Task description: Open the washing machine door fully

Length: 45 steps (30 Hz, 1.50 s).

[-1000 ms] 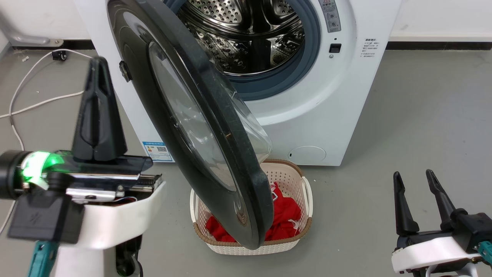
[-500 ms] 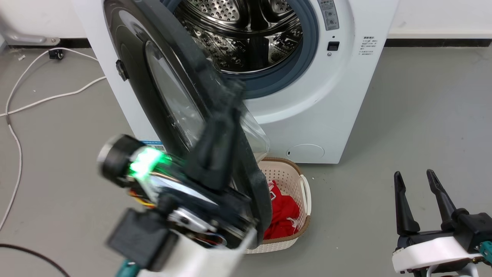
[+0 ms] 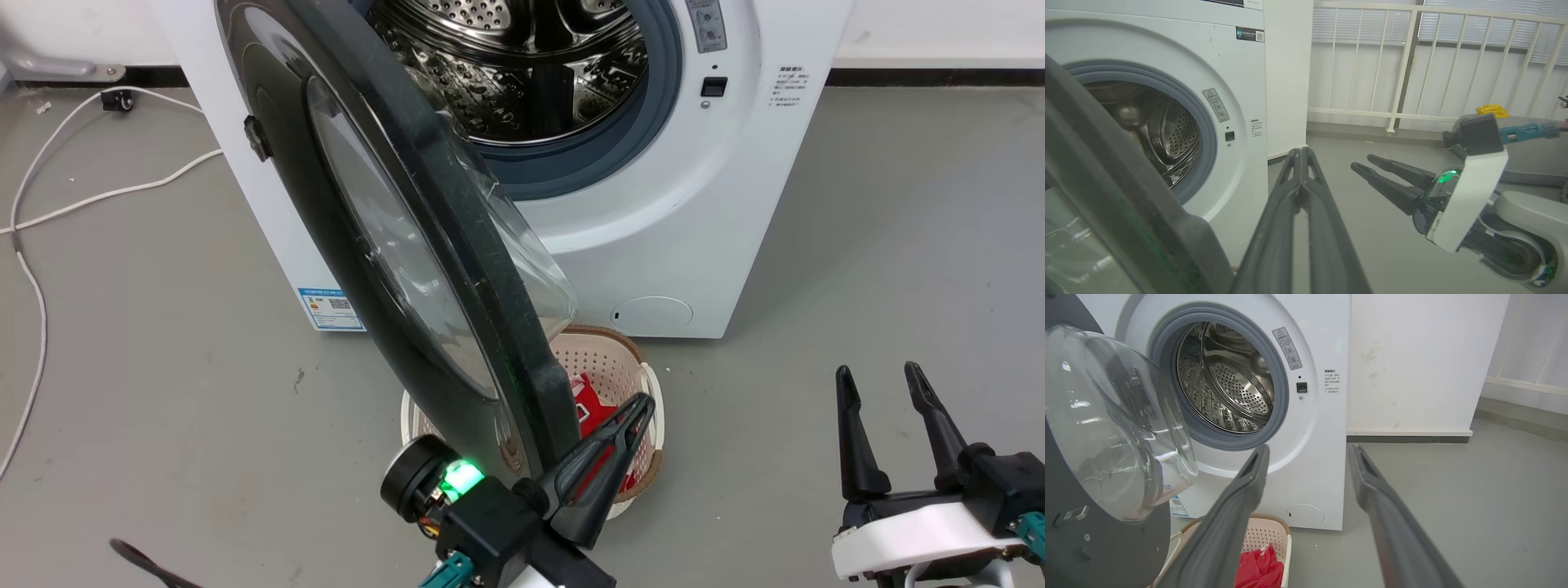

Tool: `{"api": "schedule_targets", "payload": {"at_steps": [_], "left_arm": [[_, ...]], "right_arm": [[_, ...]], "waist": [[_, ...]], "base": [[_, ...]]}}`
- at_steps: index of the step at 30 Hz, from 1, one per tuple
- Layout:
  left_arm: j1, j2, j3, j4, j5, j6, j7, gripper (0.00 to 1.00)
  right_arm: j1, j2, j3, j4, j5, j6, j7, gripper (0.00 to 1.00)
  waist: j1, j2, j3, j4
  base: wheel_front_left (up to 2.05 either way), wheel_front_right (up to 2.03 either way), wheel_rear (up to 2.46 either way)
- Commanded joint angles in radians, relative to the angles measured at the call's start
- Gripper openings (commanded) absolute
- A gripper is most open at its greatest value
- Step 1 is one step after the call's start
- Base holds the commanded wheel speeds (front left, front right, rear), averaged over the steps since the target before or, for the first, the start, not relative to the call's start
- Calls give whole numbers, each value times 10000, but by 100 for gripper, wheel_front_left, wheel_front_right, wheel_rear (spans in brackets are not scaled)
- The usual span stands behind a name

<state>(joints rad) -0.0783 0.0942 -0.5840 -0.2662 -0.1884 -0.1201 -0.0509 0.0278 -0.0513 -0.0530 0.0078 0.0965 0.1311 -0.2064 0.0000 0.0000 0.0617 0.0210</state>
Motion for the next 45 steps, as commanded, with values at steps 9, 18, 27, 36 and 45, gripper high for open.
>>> {"api": "schedule_targets", "payload": {"at_steps": [9, 18, 27, 36, 45], "left_arm": [[-346, -51, 77, 1192, 186, 335, -155, 0], [-974, -240, 321, 2355, -28, 700, -481, 0], [-1233, -186, 597, 3205, -224, 1020, -720, 0], [-834, 118, 713, 3158, -179, 1246, -1026, 0], [-5, 341, 518, 2456, -127, 1486, -1123, 0]], "right_arm": [[-239, 21, 97, 92, 132, -7, 27, 100], [-291, 23, 148, 179, 191, -7, 28, 100], [-268, 21, 166, 237, 270, -7, 24, 100], [-190, 21, 200, 289, 343, -5, -4, 100], [-76, 21, 158, 291, 350, -7, 46, 100]], "waist": [[0, 0, 124, -34], [0, 0, 212, -177], [0, 0, 242, -155], [0, 0, 166, -77], [0, 0, 12, 277]], "base": [[0, 0, 0], [0, 0, 0], [0, 0, 0], [0, 0, 0], [0, 0, 0]]}}
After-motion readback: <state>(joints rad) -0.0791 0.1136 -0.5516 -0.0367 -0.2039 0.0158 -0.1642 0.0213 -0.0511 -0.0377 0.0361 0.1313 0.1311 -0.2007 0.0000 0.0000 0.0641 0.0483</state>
